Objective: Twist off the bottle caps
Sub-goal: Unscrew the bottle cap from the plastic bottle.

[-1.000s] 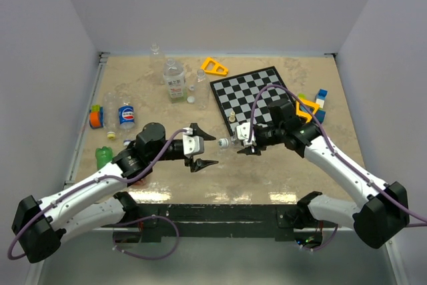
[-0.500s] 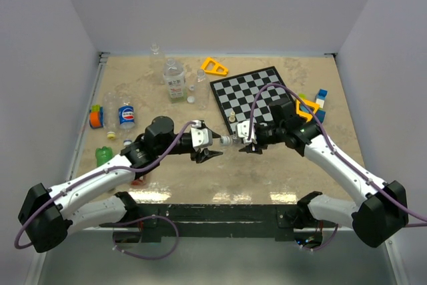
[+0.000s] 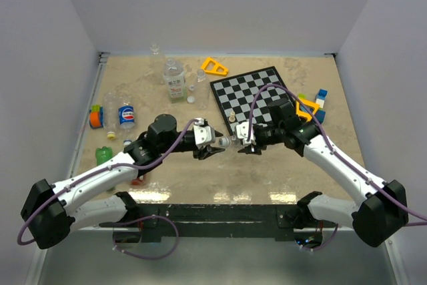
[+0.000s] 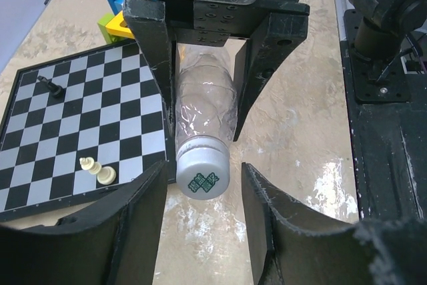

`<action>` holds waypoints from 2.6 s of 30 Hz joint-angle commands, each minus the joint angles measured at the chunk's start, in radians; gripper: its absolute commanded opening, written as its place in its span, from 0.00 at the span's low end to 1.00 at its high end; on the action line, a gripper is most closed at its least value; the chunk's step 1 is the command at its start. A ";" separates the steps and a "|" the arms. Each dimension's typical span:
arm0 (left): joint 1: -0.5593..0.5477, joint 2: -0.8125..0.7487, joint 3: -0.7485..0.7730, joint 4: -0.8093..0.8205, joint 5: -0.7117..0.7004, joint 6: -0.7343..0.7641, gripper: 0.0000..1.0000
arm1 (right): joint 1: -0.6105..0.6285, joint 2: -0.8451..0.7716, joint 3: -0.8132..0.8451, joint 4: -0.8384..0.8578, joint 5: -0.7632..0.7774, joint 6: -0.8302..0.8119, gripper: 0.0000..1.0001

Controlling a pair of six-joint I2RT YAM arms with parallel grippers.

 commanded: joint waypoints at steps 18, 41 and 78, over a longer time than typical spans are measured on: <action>-0.003 -0.092 -0.022 0.024 -0.177 -0.822 0.00 | 0.001 0.003 0.000 0.003 -0.026 -0.009 0.17; -0.003 -0.129 0.073 -0.249 -0.346 -1.210 0.00 | 0.001 0.009 -0.003 0.006 -0.018 -0.005 0.16; -0.003 -0.159 0.098 -0.326 -0.412 -1.084 0.68 | 0.001 0.009 -0.003 0.005 -0.015 -0.005 0.16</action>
